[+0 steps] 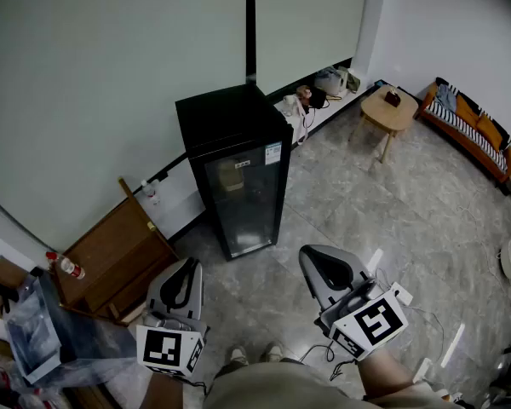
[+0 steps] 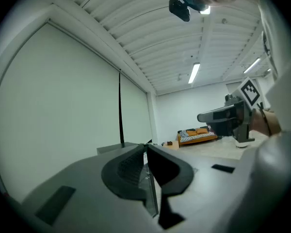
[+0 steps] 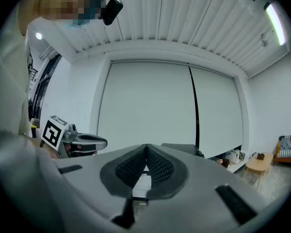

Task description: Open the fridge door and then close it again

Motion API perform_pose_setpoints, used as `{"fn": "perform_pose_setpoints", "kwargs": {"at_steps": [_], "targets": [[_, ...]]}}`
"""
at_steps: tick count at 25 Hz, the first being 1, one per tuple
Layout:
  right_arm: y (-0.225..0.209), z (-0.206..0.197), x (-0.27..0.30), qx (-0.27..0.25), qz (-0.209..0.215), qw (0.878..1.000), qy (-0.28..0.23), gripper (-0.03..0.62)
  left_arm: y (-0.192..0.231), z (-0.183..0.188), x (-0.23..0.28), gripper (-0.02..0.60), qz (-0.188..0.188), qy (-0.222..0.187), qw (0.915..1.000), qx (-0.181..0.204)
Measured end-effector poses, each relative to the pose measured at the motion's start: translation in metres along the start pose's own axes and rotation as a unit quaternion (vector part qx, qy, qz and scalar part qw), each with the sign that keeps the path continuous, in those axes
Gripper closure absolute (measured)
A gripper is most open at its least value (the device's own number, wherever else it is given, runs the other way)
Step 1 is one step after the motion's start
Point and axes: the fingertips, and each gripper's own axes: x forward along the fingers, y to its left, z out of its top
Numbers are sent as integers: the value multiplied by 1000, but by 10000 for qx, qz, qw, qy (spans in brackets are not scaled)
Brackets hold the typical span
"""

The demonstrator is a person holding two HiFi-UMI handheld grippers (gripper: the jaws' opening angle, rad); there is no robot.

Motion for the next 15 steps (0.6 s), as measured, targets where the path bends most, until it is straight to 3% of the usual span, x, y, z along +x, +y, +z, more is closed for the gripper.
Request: {"fn": "perform_pose_setpoints", "kwargs": {"at_steps": [15], "targets": [[-13,-17,-11,195,118,9997,51,599,-18,-4,11,557,76,79,9999,14]]}}
